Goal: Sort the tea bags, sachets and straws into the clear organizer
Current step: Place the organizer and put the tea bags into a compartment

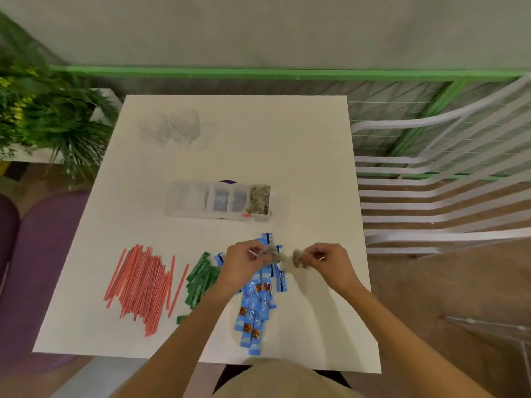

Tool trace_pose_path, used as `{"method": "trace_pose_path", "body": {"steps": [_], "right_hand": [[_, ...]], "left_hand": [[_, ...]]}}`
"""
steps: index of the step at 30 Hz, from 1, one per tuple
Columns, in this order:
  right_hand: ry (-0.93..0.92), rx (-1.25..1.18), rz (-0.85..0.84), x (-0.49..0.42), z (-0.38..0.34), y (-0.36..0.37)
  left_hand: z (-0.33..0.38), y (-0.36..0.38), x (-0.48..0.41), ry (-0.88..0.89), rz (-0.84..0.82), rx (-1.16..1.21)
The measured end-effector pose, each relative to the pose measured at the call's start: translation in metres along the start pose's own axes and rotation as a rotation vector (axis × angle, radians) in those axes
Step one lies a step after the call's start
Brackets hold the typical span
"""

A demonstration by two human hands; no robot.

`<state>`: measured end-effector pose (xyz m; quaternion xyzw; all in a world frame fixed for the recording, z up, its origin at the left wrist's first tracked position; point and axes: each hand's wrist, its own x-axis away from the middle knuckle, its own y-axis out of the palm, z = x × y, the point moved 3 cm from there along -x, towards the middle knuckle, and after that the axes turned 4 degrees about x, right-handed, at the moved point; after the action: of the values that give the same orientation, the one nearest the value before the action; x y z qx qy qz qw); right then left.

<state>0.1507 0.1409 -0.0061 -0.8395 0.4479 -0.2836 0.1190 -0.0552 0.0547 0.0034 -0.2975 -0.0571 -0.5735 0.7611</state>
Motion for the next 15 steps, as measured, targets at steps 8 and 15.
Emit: {"method": "trace_pose_path", "body": {"steps": [8, 15], "right_hand": [[-0.063, -0.115, 0.061, -0.049, -0.044, 0.015], [-0.052, -0.116, 0.099, -0.085, -0.072, 0.025]], "left_hand": [[0.009, -0.034, -0.034, -0.026, 0.120, 0.109], [0.029, -0.051, -0.073, 0.021, 0.179, 0.134]]}}
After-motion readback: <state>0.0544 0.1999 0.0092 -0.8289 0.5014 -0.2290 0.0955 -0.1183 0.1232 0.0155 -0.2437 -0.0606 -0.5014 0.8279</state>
